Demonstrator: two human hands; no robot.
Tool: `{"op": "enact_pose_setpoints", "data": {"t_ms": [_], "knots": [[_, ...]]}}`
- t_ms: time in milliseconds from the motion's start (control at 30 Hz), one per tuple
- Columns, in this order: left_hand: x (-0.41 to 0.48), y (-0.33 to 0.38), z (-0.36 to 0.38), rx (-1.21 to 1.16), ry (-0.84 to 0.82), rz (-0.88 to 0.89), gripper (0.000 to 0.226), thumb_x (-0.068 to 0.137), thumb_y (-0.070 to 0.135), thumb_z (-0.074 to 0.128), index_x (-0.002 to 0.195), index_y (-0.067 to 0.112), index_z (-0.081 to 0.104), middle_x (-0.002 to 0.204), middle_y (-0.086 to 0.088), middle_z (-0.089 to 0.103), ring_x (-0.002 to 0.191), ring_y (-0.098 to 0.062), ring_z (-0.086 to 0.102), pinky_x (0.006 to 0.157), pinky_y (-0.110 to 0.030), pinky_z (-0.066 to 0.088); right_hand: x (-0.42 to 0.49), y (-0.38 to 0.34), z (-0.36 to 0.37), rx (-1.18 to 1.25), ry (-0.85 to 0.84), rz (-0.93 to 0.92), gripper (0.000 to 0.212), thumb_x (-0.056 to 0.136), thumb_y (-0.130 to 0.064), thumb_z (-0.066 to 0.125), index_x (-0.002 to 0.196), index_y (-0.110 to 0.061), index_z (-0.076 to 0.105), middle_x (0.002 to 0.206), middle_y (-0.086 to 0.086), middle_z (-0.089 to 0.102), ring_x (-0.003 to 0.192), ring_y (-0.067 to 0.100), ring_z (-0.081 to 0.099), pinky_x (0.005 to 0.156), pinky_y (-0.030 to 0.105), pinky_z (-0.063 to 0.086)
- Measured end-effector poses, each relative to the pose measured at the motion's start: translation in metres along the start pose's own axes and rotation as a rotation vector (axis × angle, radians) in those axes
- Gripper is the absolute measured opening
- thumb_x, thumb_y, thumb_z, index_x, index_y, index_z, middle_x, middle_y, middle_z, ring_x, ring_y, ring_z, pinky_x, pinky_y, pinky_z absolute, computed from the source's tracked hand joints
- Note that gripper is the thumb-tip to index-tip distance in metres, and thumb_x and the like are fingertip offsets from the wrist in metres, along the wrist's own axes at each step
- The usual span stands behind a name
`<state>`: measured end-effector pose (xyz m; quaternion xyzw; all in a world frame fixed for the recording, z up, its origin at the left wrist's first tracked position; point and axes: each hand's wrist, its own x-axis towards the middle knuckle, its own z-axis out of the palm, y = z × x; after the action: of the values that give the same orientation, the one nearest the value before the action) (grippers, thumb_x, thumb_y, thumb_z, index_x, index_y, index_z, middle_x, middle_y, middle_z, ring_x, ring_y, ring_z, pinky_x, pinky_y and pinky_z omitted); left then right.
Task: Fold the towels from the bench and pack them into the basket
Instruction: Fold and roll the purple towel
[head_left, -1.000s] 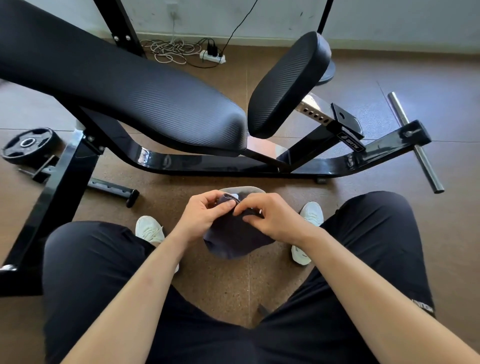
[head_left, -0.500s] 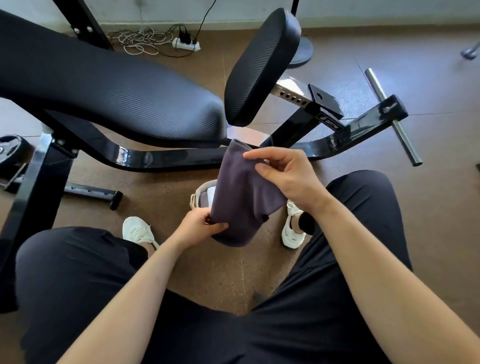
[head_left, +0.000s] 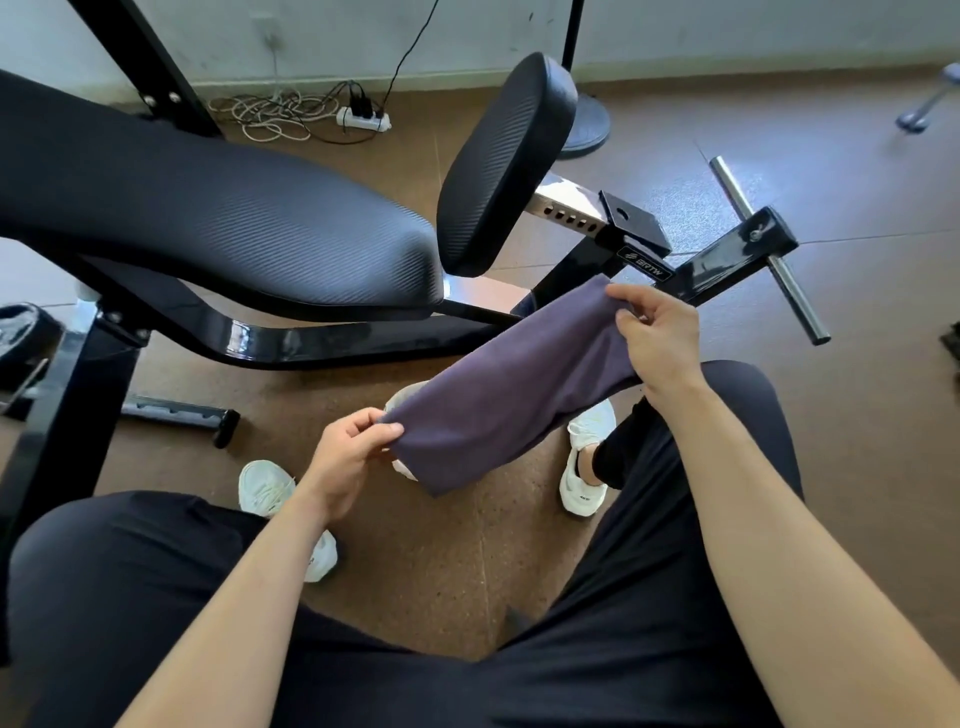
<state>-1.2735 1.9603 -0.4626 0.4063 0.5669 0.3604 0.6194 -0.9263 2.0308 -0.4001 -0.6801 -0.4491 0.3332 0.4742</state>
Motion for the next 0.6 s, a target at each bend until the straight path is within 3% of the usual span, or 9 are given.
{"op": "enact_pose_setpoints", "data": {"t_ms": [133, 300, 433, 600], "knots": [[-0.006, 0.012, -0.002, -0.186, 0.071, 0.062, 0.015, 0.097, 0.006, 0.059, 0.095, 0.016, 0.069, 0.094, -0.005, 0.070, 0.091, -0.020, 0.066, 0.083, -0.039, 0.052, 0.001, 0.007, 0.004, -0.054, -0.011, 0.012, 0.041, 0.094, 0.005, 0.054, 0.112, -0.025, 0.074, 0.108, 0.001, 0.073, 0.088, 0.002, 0.065, 0.093, 0.021, 0.052], [-0.015, 0.022, -0.005, -0.170, 0.065, 0.102, 0.035, 0.085, 0.021, 0.068, 0.120, 0.022, 0.066, 0.115, -0.004, 0.071, 0.107, -0.023, 0.069, 0.082, -0.043, 0.057, 0.001, 0.015, 0.009, -0.151, -0.076, 0.026, 0.040, 0.095, 0.003, 0.055, 0.116, -0.026, 0.073, 0.117, 0.005, 0.068, 0.102, 0.019, 0.064, 0.096, 0.031, 0.053], [-0.020, 0.024, -0.007, -0.125, 0.060, 0.119, 0.031, 0.083, 0.020, 0.070, 0.113, 0.019, 0.067, 0.107, -0.004, 0.073, 0.106, -0.027, 0.070, 0.082, -0.043, 0.059, 0.000, 0.018, 0.013, -0.191, -0.081, 0.039, 0.040, 0.095, 0.002, 0.055, 0.117, -0.026, 0.073, 0.120, 0.003, 0.067, 0.106, 0.020, 0.064, 0.100, 0.034, 0.053], [-0.019, 0.020, -0.010, -0.145, 0.196, 0.154, 0.018, 0.094, 0.003, 0.064, 0.094, 0.021, 0.062, 0.088, -0.001, 0.072, 0.088, -0.022, 0.071, 0.071, -0.034, 0.059, 0.000, 0.018, 0.018, -0.205, -0.056, 0.073, 0.039, 0.095, 0.001, 0.054, 0.117, -0.025, 0.074, 0.121, 0.003, 0.068, 0.109, 0.019, 0.064, 0.099, 0.028, 0.051]]}}
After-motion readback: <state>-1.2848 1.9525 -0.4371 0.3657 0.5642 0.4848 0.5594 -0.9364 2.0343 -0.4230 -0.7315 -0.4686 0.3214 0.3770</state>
